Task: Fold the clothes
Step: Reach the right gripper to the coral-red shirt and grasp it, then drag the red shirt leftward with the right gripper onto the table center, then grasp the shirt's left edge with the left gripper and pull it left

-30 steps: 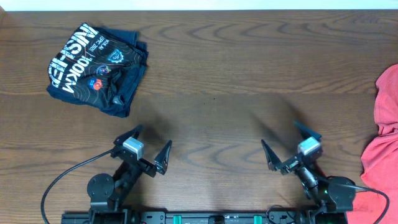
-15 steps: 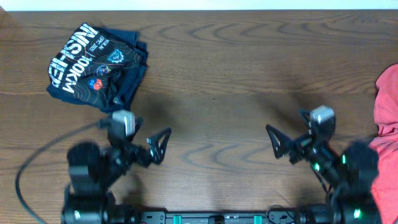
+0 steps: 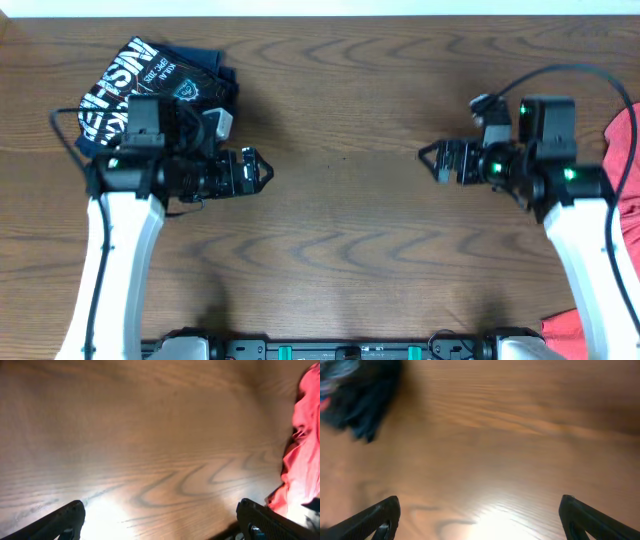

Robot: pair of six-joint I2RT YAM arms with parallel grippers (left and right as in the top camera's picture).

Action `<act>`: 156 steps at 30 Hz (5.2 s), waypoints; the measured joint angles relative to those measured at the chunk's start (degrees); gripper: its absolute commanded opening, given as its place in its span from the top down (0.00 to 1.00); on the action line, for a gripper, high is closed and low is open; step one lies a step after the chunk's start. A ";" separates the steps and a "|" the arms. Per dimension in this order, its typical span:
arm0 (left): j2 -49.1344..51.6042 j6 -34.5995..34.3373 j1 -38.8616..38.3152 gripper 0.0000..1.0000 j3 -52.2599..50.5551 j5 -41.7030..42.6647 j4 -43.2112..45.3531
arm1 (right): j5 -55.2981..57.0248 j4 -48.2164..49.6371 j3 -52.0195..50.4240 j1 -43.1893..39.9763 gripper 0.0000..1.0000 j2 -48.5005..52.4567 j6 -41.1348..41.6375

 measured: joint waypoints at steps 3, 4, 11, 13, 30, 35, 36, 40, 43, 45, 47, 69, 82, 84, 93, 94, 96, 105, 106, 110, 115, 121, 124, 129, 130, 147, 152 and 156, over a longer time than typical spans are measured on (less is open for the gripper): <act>2.25 0.17 0.00 0.02 0.00 0.00 -0.90 | 8.24 -1.49 4.26 -3.02 0.04 4.59 3.91; 2.49 0.28 0.00 0.02 0.00 0.00 -1.03 | 11.65 -2.16 6.16 -4.59 0.10 6.14 5.35; 2.14 1.92 0.00 0.02 0.02 3.10 -1.20 | 31.76 3.21 13.66 -16.98 0.17 14.32 15.15; 2.12 3.26 0.00 0.02 0.02 5.84 -1.11 | 36.28 3.45 13.66 -19.61 0.16 16.35 16.83; 2.12 5.75 -0.07 0.02 0.02 11.21 -0.98 | 38.21 6.73 13.66 -40.02 0.29 39.65 21.68; 2.12 5.75 -0.07 0.02 0.02 11.50 -0.83 | 31.76 7.02 14.03 -42.99 0.83 41.70 21.90; 2.12 5.75 -0.07 0.02 0.02 11.61 -0.83 | 30.69 7.19 14.10 -43.25 0.90 41.72 21.59; 2.12 5.75 -0.07 0.02 0.02 11.76 -1.11 | 22.95 9.62 14.12 -43.28 0.99 41.72 19.28; 2.12 5.75 -0.07 0.02 0.02 11.85 -1.27 | 14.97 12.04 14.05 -42.03 0.99 41.00 17.09; 2.12 5.75 -0.07 0.02 0.02 11.96 -1.27 | 8.39 13.64 13.81 -40.00 0.99 38.47 15.54; 2.12 5.75 -0.07 0.02 0.02 12.00 -1.27 | 3.98 14.47 13.77 -37.16 0.99 34.75 14.73; -13.38 6.36 0.57 0.02 14.08 6.88 -4.52 | 0.63 14.67 13.99 30.86 0.69 24.85 11.67; -14.38 6.36 0.46 0.02 14.21 2.80 -8.35 | 16.41 8.63 13.99 27.28 0.40 22.29 10.32; -12.17 6.38 -0.09 0.06 14.21 2.69 -9.33 | 16.98 5.73 13.99 20.48 0.44 21.40 11.37; 2.71 7.26 -7.63 0.66 13.64 1.97 -9.66 | 14.49 5.46 13.97 -2.64 0.99 21.81 16.33; 4.46 7.30 -8.57 0.70 13.53 1.70 -9.53 | 14.16 6.32 13.97 -3.76 0.99 22.45 16.74; 7.98 7.32 -10.60 0.75 13.46 0.59 -9.29 | 13.68 8.02 13.99 -4.50 0.99 24.09 17.44; 21.57 7.41 -16.02 0.81 13.29 -6.75 -8.00 | 9.05 21.84 13.97 -4.02 0.99 42.75 24.13; 22.82 7.43 -16.28 0.81 13.29 -7.32 -7.61 | 7.85 23.61 13.97 -3.96 0.99 44.57 24.57; 26.75 7.39 -16.65 0.81 13.18 -8.94 -5.57 | 2.05 26.34 14.93 -3.34 0.99 47.67 25.81; 28.30 6.78 -16.65 0.78 13.14 -13.92 -3.48 | -0.68 17.70 17.16 -0.22 0.99 48.26 23.71; 28.30 5.44 -16.65 0.78 9.35 -18.23 -1.07 | -0.39 10.25 17.40 4.59 0.99 46.93 15.39; 28.30 4.33 -16.65 0.78 4.26 -19.30 3.28 | 0.90 8.96 16.55 5.38 0.94 45.72 13.05; 28.35 2.34 -16.65 0.78 -4.02 -19.98 10.75 | 5.44 7.28 14.32 4.33 0.66 41.35 10.95; 28.35 1.99 -16.65 0.78 -5.22 -20.26 11.63 | 6.01 7.10 14.10 3.56 0.64 40.19 10.62; 26.40 -8.63 -16.70 0.94 -12.63 -30.60 13.14 | 10.91 -1.97 14.08 -19.30 0.57 27.52 10.60; 26.51 -11.93 -13.27 0.94 -13.27 -35.76 9.11 | 11.04 -3.80 14.08 -21.62 0.41 27.52 10.95; 26.84 -14.23 -6.75 0.94 -13.99 -38.97 6.73 | 12.87 -3.26 14.08 -22.88 0.39 27.52 11.91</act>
